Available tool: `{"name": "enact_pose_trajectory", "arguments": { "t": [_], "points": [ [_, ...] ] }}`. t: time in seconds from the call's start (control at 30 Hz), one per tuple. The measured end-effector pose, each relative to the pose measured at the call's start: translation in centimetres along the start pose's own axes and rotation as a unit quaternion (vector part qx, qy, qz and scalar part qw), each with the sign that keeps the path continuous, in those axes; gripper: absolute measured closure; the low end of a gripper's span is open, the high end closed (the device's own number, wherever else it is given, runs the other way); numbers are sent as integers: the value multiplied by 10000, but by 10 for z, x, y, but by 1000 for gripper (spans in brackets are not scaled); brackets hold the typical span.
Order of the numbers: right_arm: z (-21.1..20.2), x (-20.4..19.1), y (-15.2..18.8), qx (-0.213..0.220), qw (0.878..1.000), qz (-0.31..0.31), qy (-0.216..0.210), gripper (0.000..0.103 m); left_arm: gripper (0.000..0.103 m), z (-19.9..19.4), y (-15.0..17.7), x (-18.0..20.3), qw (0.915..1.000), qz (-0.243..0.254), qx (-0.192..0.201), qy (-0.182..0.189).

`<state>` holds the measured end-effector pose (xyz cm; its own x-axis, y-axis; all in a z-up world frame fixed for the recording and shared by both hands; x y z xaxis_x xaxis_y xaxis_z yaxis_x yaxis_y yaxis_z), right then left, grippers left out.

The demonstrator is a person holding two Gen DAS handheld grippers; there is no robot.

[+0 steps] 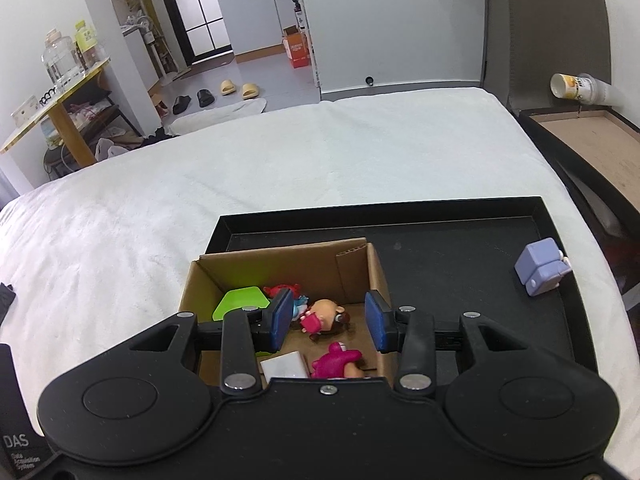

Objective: Organize rigid objects
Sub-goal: 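Open the right gripper to release the pink doll into the box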

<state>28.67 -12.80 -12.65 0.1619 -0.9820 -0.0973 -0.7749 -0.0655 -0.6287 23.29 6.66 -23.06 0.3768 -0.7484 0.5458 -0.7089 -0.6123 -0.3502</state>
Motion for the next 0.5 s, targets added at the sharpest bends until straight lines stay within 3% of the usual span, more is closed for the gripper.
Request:
{"name": "enact_pose_trajectory", "arguments": {
  "t": [0.37, 0.5],
  "points": [
    [-11, 27, 6, -123, 9997, 202, 37, 60, 76, 0, 0, 2, 10000, 15, 8, -43],
    [-15, 36, 10, -188, 9997, 139, -32, 51, 76, 0, 0, 3, 10000, 22, 4, -62]
  ]
}}
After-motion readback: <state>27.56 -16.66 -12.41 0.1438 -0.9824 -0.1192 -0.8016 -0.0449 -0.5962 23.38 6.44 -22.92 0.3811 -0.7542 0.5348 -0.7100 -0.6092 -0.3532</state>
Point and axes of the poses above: each gripper's, at about its wrist camera, not at the fingertips, and z roughly the way its jaws point, x to its right, y to its underside, the point moved 1 cm from there along z, roughly the way its jaws point, and after that the axes turned 10 degrees about y, right-handed, at the moved point
